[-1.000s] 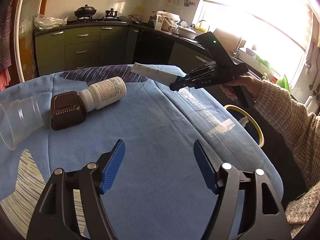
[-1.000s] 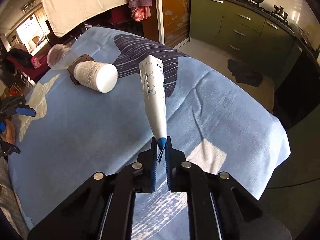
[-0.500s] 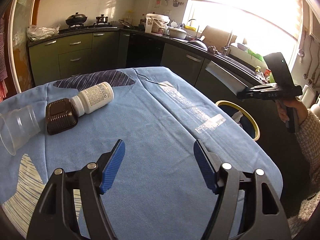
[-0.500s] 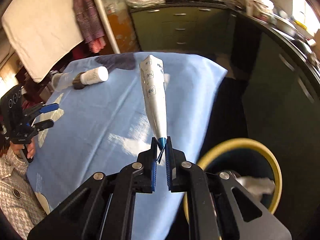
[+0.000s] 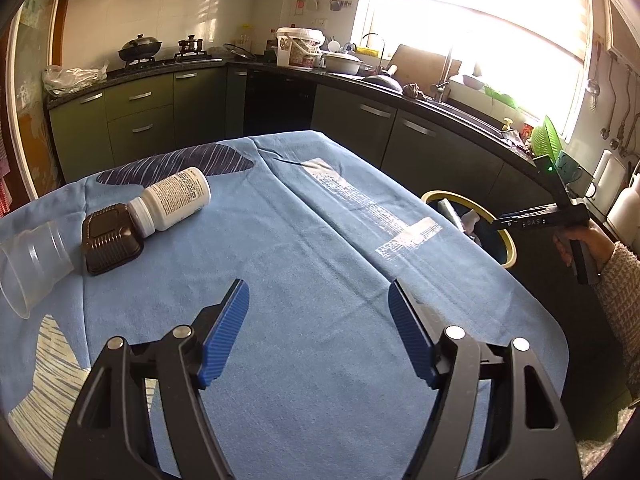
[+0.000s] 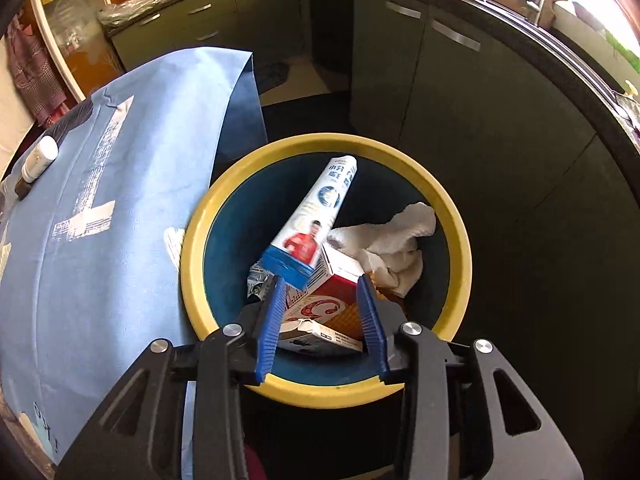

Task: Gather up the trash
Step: 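Carry the tube over the bin and open the right tool, then grasp the white pill bottle with the left tool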

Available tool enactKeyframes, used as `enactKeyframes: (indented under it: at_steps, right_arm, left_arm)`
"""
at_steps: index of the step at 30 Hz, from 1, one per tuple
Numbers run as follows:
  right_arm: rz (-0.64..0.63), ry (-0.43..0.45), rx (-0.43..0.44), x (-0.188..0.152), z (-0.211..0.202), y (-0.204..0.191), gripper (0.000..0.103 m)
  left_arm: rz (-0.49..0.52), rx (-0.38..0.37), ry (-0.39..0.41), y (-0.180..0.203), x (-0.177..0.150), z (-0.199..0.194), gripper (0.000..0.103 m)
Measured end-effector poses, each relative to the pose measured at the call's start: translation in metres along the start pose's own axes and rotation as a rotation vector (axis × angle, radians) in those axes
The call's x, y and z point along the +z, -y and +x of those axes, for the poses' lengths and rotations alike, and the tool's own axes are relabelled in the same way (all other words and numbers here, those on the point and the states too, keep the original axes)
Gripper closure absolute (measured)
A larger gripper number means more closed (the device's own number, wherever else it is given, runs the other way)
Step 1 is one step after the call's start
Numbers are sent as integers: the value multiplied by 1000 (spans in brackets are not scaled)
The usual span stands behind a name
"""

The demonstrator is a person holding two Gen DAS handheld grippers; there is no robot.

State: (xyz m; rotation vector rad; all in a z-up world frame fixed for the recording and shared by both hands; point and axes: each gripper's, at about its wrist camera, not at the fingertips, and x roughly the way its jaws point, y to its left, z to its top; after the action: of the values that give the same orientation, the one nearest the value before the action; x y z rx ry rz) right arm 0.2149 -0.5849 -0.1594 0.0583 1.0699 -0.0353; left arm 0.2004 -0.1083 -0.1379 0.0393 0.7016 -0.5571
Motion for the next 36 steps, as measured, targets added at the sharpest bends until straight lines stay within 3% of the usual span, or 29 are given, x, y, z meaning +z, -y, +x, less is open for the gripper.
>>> enactKeyframes:
  at_steps: [6, 11, 18, 26, 36]
  right_arm:
    - [22, 81, 79, -15, -27, -17, 62]
    - [-31, 112, 147, -25, -40, -44, 61]
    - [-57, 131, 219, -23, -44, -62, 57]
    - [-81, 96, 250, -28, -34, -74, 57]
    - [-106, 70, 274, -22, -22, -79, 56]
  left_arm:
    - [16, 7, -26, 2, -2, 7, 34]
    - [19, 14, -64, -4, 6, 6, 34]
    - [124, 40, -63, -30, 51, 6, 29]
    - [96, 8, -91, -87, 106, 56, 29]
    - [110, 50, -216, -112, 105, 107, 29]
